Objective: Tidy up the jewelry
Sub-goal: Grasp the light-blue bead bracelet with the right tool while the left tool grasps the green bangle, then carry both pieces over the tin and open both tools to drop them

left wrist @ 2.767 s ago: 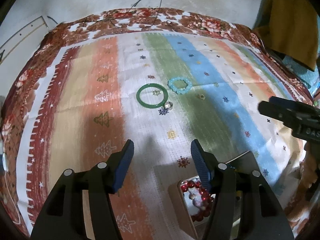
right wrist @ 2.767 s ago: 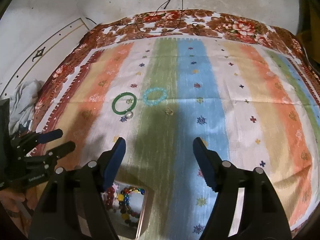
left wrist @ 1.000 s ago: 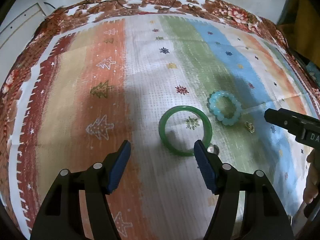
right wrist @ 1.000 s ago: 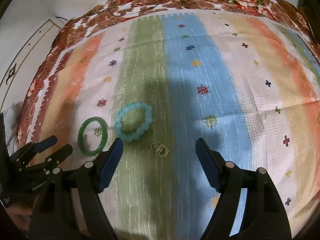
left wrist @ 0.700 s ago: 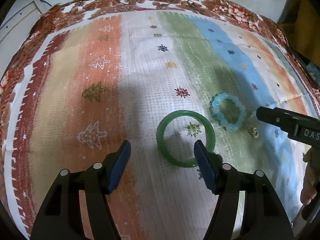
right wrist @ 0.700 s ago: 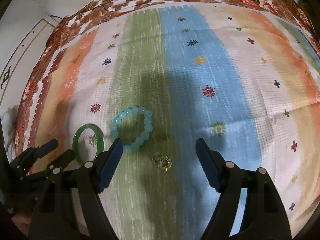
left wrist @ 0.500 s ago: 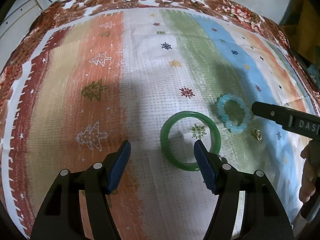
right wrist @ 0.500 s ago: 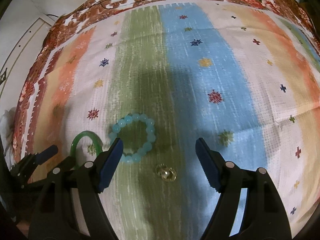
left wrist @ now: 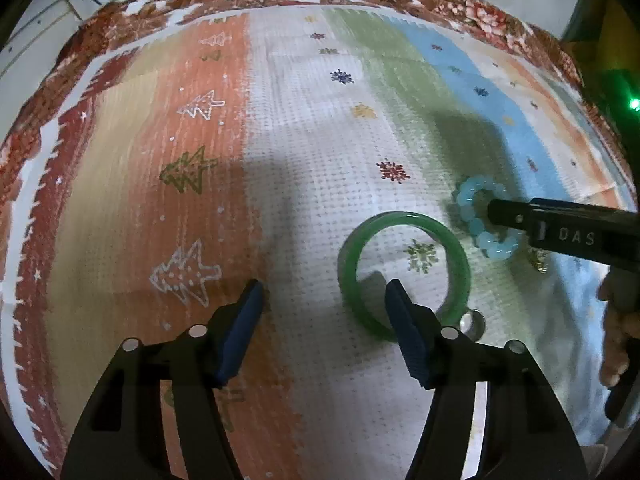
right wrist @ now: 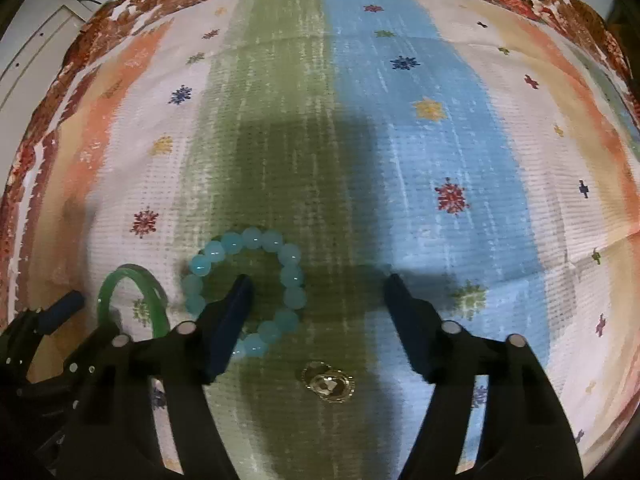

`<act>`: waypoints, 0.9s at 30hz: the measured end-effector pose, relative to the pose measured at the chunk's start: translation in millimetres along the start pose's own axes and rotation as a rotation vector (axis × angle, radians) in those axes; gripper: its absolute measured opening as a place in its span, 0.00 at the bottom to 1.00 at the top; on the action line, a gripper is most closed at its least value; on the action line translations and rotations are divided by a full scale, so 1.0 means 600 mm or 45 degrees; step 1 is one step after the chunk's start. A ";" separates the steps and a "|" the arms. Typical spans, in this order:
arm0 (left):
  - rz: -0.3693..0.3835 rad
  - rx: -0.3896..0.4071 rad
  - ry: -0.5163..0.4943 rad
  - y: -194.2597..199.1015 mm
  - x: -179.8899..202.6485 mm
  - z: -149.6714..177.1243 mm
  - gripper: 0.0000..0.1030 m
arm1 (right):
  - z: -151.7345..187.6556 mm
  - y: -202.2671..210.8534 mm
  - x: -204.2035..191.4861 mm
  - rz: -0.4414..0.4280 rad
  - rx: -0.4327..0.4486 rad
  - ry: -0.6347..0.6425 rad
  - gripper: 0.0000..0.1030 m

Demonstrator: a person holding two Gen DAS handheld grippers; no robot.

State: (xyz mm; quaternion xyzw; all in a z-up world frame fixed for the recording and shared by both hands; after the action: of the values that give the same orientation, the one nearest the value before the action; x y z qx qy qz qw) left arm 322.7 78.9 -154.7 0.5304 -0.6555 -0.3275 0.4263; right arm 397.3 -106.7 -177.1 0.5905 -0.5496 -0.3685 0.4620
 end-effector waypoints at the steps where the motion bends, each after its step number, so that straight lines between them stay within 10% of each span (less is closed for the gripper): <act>1: -0.021 0.002 -0.011 -0.002 0.001 0.000 0.54 | 0.000 0.001 0.002 0.011 0.003 0.002 0.51; 8: -0.041 0.000 -0.009 0.001 -0.015 0.000 0.07 | 0.004 0.005 0.010 0.004 -0.005 0.048 0.12; 27: 0.064 0.135 0.067 0.112 0.011 0.014 0.08 | 0.046 0.146 0.019 -0.099 0.168 0.099 0.12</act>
State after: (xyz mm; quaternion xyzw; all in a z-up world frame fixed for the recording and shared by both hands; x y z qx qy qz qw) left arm 286.7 87.6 -97.5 0.5441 -0.6735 -0.2675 0.4229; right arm 345.4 -119.2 -101.3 0.6545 -0.5310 -0.3259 0.4283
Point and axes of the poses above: each gripper's, at about its wrist camera, not at the fingertips, and y roughly against the way its jaws point, x to its right, z to its underside, the point moved 3 cm from there along -y, roughly the way its jaws point, and after that the axes turned 9 degrees about z, right-handed, at the moved point
